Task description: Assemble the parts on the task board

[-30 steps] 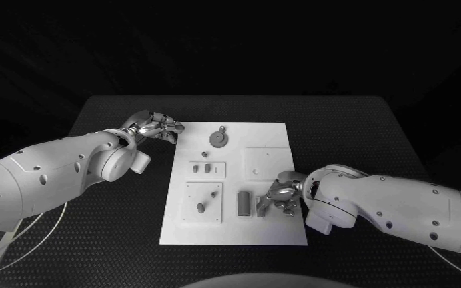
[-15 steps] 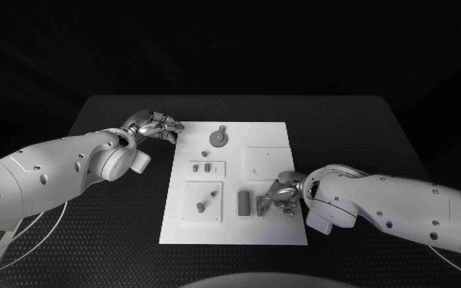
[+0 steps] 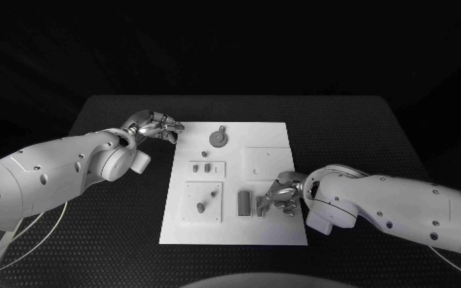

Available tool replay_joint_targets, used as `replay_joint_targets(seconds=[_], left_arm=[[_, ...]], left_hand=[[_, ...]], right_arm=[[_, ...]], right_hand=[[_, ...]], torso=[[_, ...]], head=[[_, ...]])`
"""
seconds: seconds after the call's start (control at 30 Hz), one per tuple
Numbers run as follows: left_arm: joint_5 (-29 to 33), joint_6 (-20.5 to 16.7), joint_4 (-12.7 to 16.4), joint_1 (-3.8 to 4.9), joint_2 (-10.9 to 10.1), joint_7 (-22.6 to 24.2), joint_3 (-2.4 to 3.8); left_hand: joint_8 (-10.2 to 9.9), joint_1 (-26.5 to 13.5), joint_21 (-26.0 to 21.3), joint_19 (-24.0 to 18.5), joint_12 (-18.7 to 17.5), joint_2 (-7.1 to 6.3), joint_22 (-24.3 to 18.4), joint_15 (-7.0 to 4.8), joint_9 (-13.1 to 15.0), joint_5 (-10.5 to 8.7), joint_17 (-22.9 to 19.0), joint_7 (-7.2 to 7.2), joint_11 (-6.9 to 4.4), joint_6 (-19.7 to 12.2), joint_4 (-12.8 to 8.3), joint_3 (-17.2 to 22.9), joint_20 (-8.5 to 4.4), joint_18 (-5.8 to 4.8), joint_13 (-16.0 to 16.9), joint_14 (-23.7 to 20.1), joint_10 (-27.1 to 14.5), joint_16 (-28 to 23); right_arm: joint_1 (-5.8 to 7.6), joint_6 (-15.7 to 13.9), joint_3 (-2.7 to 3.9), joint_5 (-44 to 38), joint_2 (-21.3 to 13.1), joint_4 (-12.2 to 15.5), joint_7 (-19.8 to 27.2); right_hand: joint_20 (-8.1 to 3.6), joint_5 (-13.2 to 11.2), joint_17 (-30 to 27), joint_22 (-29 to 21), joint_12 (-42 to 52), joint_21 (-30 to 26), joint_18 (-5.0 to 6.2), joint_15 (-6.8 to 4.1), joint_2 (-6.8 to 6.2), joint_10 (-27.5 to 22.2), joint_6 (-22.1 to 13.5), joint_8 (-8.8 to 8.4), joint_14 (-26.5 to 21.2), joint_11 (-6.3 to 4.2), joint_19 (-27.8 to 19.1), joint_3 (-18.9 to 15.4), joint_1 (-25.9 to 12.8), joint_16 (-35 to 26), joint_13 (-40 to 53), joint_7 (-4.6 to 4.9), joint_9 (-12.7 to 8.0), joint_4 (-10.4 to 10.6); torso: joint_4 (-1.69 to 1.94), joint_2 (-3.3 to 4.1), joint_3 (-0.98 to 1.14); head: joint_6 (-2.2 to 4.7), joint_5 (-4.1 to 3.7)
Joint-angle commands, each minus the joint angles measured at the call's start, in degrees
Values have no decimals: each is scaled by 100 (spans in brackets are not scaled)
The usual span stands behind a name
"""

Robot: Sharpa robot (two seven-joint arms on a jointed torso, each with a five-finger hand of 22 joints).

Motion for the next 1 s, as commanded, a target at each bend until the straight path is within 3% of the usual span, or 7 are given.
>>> replay_joint_targets(seconds=[0.03, 0.23, 0.47, 0.63, 0.9, 1.0], left_arm=[[-15, 67, 12, 3, 9, 35, 2], [-15, 69, 10, 3, 9, 37, 2], [-15, 70, 9, 3, 8, 36, 2], [-15, 72, 10, 3, 8, 34, 2], [-15, 74, 8, 3, 8, 35, 2], [-15, 77, 8, 3, 9, 34, 2]], left_hand=[[8, -38, 20, -23, -19, -21, -2, 44, -10, -7, 6, -5, 2, -30, -13, 24, -2, -4, -6, -1, -29, -23], [8, -38, 20, -22, -19, -20, -2, 44, -10, -7, 7, -5, 3, -31, -13, 25, -2, -4, -6, -1, -30, -24], [9, -38, 21, -22, -19, -18, -2, 44, -10, -7, 8, -5, 3, -31, -12, 26, -1, -4, -6, -1, -31, -24], [9, -39, 21, -22, -18, -17, -2, 44, -10, -7, 9, -5, 3, -31, -11, 26, -1, -4, -6, -1, -31, -24], [9, -39, 21, -22, -18, -17, -2, 45, -10, -7, 11, -5, 3, -31, -11, 26, -1, -4, -6, 0, -32, -25], [9, -39, 21, -22, -18, -16, -2, 45, -10, -7, 11, -4, 3, -31, -11, 26, -1, -3, -5, 0, -32, -25]], right_arm=[[-12, 6, -1, -5, 20, 34, 205], [-12, -101, -1, -112, 5, 26, 272], [-12, -231, 0, -158, 10, -19, 333], [-12, -297, 0, -158, 9, -31, 343], [-12, -264, 1, -159, 17, -73, 342], [-12, -139, 1, -170, 33, -102, 309]], right_hand=[[-40, 16, 5, 58, 0, -15, 83, 5, -17, -54, -200, -22, -39, 4, 3, -9, 55, -16, 5, 179, 0, 8], [-39, 16, 6, 61, 5, -12, 83, 5, -8, -53, -193, -16, -37, 3, 6, -21, 53, -14, 7, 178, 3, 11], [-38, 16, 54, 75, 26, -3, 83, -1, 218, -38, -175, 9, -3, -5, 14, -89, 23, 6, 10, 170, 16, 20], [-36, 16, 77, 79, 31, -3, 83, -3, 263, -34, -169, 16, 9, -8, 13, -129, -43, 11, 8, 166, 18, 51], [-42, 17, 102, 81, 36, -1, 83, -8, 301, -23, -156, 26, 27, -14, 19, -140, -74, 19, 6, 160, 21, 72], [-54, 17, 115, 86, 40, 2, 83, -15, 418, -15, -147, 36, 37, -22, 20, -119, -31, 24, 3, 152, 25, 30]], torso=[[1, 0, 1], [1, -1, 0], [2, 1, 0], [3, 1, -1], [4, -1, 1], [1, -1, 2]], head=[[2, 1], [3, 1], [3, 1], [1, 0], [-7, 0], [-11, 2]])
